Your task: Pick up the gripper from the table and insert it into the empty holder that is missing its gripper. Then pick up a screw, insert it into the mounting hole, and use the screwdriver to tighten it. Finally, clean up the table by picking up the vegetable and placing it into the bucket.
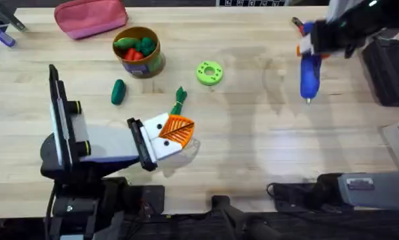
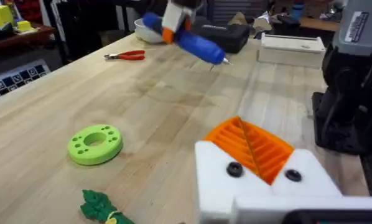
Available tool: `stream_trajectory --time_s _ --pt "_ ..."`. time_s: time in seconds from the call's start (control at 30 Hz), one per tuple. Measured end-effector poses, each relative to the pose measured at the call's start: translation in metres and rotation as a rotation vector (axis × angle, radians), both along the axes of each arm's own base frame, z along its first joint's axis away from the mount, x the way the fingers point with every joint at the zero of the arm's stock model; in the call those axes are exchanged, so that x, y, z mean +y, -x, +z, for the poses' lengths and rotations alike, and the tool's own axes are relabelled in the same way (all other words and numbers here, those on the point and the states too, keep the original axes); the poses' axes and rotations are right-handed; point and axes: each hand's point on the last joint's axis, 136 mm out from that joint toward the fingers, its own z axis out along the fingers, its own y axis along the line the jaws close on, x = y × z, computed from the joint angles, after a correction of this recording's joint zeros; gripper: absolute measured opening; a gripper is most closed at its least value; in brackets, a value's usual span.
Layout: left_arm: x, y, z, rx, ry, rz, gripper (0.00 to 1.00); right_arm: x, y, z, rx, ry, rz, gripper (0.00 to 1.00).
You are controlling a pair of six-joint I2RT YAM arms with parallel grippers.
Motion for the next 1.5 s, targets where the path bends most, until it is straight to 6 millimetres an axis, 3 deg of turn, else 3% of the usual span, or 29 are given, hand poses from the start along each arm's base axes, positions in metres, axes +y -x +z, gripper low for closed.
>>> stream_trajectory --time_s 0.27,0.87,1.03,1.2,1.5 --pt "0.000 0.000 0.000 0.000 0.000 0.000 0.014 0.042 0.016 0.102 -0.329 -0.116 0.104 0.011" --pt "0.000 0.000 0.000 0.000 0.000 0.000 0.014 0.113 0.106 0.264 -0.857 -0.438 0.433 0.009" --pt "0.000 0.000 0.000 0.000 0.000 0.000 0.014 0.133 0.137 0.287 -0.922 -0.509 0.553 0.009" --pt "0.000 0.000 0.000 0.000 0.000 0.000 0.014 0.160 0.152 0.303 -0.995 -0.582 0.693 0.009" --pt "0.000 0.000 0.000 0.000 0.000 0.000 0.014 0.218 0.147 0.277 -1.052 -0.777 0.861 0.009"
